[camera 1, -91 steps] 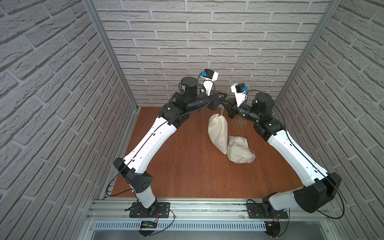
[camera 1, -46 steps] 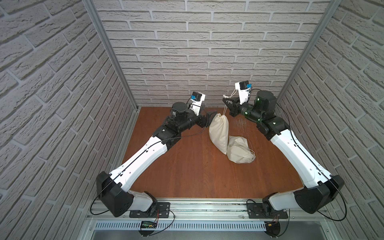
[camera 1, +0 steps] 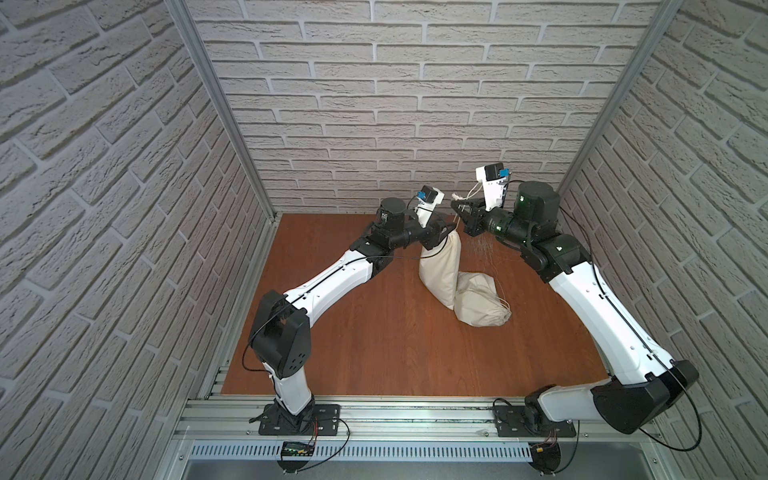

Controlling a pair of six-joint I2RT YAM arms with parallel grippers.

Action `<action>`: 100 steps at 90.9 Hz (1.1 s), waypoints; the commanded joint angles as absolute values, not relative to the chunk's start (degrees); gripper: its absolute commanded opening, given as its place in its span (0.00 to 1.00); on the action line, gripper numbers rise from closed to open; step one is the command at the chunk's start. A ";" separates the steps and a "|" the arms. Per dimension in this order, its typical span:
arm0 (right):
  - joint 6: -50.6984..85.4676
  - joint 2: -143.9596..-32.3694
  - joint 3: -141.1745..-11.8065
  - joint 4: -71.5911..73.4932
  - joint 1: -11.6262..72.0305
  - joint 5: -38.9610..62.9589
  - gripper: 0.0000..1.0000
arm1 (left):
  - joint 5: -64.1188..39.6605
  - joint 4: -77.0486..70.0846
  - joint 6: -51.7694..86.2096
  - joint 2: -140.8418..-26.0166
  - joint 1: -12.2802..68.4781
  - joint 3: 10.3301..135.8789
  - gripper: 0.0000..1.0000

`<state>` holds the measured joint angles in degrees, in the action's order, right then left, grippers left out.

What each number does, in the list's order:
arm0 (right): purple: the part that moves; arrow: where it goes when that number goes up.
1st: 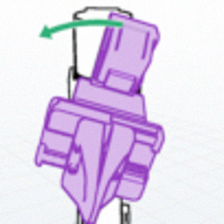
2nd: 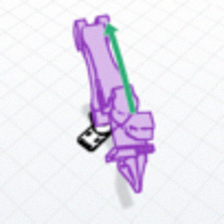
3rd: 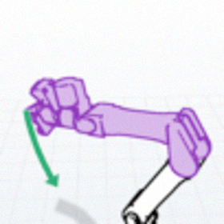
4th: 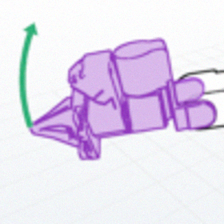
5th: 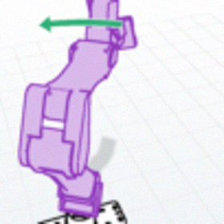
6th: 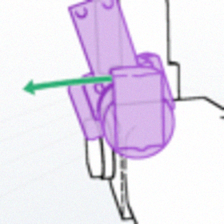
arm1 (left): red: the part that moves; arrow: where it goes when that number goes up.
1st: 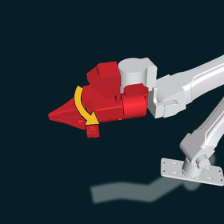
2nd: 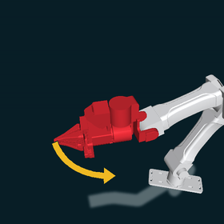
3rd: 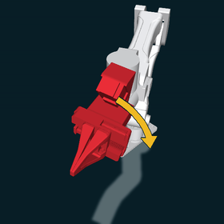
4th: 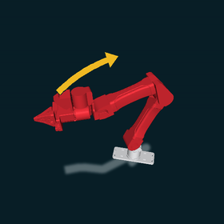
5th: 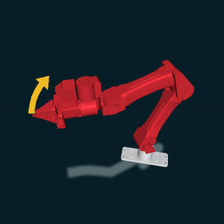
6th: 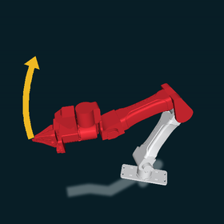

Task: Close the soil bag
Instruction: Frap the soil bag at the center of the board.

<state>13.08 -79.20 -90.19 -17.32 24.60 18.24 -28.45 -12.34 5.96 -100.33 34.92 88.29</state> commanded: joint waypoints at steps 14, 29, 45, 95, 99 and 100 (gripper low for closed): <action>11.61 -77.02 -93.69 -15.39 25.14 18.34 0.03 | -33.62 -13.12 2.91 -102.03 35.87 91.90 0.34; 10.60 -77.20 -95.00 -17.23 25.17 17.19 0.03 | -30.49 -13.46 3.31 -101.15 35.91 89.34 0.14; 9.76 -75.44 -95.42 -17.69 25.07 14.34 0.03 | -23.07 -9.02 1.53 -102.83 35.95 85.92 0.06; 9.62 -77.03 -114.35 -26.14 20.31 11.00 0.03 | 8.33 -7.91 -0.09 -99.85 33.46 67.51 0.29; 10.29 -77.53 -114.36 -26.03 20.30 11.54 0.03 | 8.71 -7.90 -1.16 -97.10 32.77 66.63 0.30; 10.51 -77.66 -114.26 -25.98 20.30 11.88 0.03 | 8.97 -7.91 -1.55 -96.54 32.73 66.45 0.30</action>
